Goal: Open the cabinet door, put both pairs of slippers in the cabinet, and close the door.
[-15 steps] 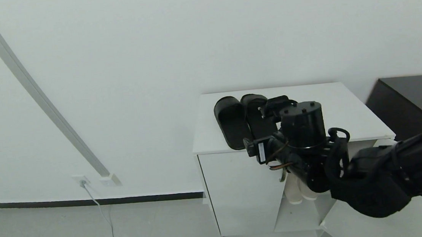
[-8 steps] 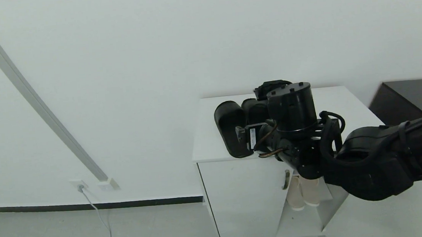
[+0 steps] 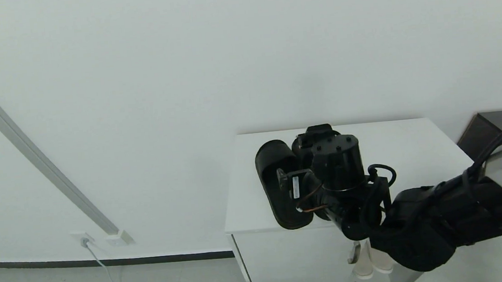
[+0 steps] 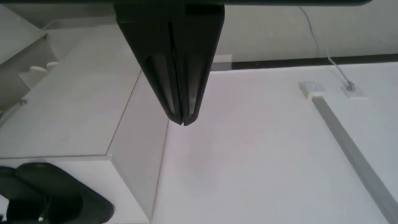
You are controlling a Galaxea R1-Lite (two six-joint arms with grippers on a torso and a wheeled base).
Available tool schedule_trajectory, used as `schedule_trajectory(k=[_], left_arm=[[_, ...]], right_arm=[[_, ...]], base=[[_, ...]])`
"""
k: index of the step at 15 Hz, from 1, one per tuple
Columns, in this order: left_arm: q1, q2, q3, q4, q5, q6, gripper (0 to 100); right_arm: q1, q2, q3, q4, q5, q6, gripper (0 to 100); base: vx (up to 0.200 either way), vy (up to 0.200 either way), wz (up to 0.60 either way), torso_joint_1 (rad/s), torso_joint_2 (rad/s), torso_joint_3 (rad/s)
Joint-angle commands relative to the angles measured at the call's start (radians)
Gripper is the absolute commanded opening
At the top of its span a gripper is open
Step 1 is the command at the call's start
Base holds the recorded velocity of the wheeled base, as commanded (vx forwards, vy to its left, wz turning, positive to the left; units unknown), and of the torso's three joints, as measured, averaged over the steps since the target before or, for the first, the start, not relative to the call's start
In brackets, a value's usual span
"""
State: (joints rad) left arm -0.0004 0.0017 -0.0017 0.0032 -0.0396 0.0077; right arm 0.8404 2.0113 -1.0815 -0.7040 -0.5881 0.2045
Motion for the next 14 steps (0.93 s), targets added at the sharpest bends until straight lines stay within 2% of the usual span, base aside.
schedule_trajectory(k=[1,6,14], left_arm=[[0.0,0.001,0.0,0.0,0.0,0.0,0],[0.0,0.0,0.0,0.0,0.0,-0.002,0],[0.0,0.001,0.002,0.0,0.001,-0.003,0]], right_arm=[[0.0,0.055,0.015,-0.028,0.001,-0.013,100],[-0.044,0.179,-0.049,-0.195,0.002,-0.117,100],[-0.109,0.282,-0.207,-0.204,0.011,-0.146,100]], base=[[0.0,0.0,0.0,0.0,0.0,0.0],[0.0,0.0,0.0,0.0,0.0,0.0],[0.0,0.0,0.0,0.0,0.0,0.0]])
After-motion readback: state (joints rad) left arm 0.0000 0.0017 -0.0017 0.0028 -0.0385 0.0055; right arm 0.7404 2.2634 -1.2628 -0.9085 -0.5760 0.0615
